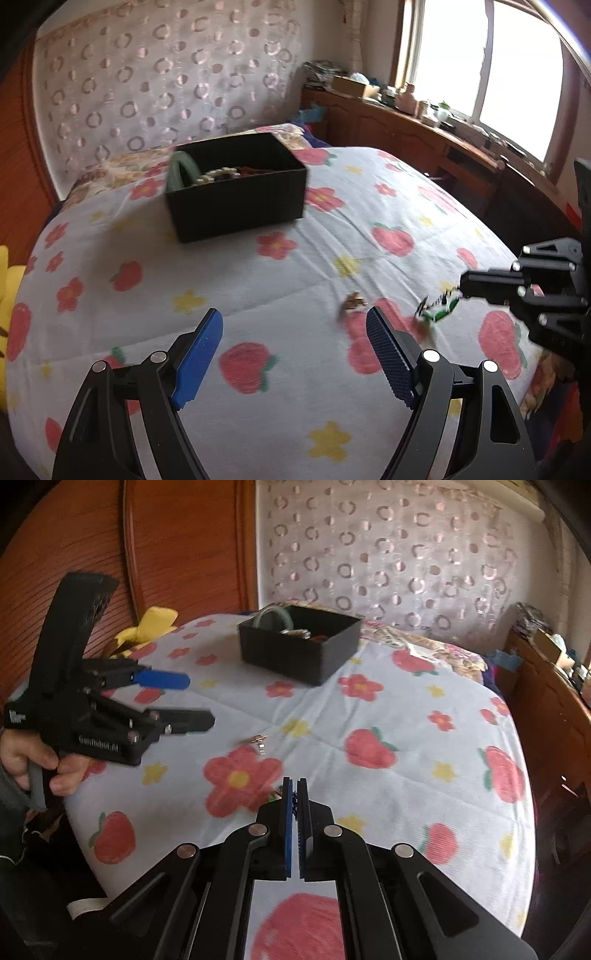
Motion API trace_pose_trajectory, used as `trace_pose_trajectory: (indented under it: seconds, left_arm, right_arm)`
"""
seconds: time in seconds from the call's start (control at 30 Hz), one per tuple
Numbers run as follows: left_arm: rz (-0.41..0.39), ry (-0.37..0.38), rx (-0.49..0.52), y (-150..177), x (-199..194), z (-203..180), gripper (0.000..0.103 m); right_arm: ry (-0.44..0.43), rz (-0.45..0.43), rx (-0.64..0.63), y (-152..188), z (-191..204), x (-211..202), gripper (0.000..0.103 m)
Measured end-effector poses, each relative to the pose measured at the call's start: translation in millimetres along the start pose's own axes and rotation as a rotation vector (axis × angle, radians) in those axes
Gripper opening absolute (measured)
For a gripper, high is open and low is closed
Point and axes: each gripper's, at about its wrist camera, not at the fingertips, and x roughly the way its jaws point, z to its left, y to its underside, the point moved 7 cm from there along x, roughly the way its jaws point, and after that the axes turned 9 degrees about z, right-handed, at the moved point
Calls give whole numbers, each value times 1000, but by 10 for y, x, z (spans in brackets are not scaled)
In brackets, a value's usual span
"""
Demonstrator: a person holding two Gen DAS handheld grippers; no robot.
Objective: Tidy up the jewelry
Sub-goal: 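Grasp the green jade charm with the right gripper and lift it, then carry the green charm into the black box and open the right gripper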
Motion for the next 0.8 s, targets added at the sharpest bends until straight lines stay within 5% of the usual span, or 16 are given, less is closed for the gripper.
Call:
trace_pose_trajectory:
  seconds: [0.07, 0.3, 0.47, 0.8]
  left_arm:
    - [7, 11, 20, -18, 35, -85, 74]
    - [62, 52, 71, -61, 237, -337, 31]
    - [88, 83, 54, -91, 336, -384, 13]
    - [42, 89, 42, -169, 216, -331, 6]
  right_arm:
    - [7, -11, 12, 1, -66, -41, 3]
    - [19, -31, 34, -3, -233, -109, 3]
    - [18, -32, 29, -2, -232, -101, 3]
    - [18, -63, 8, -184, -167, -171, 3]
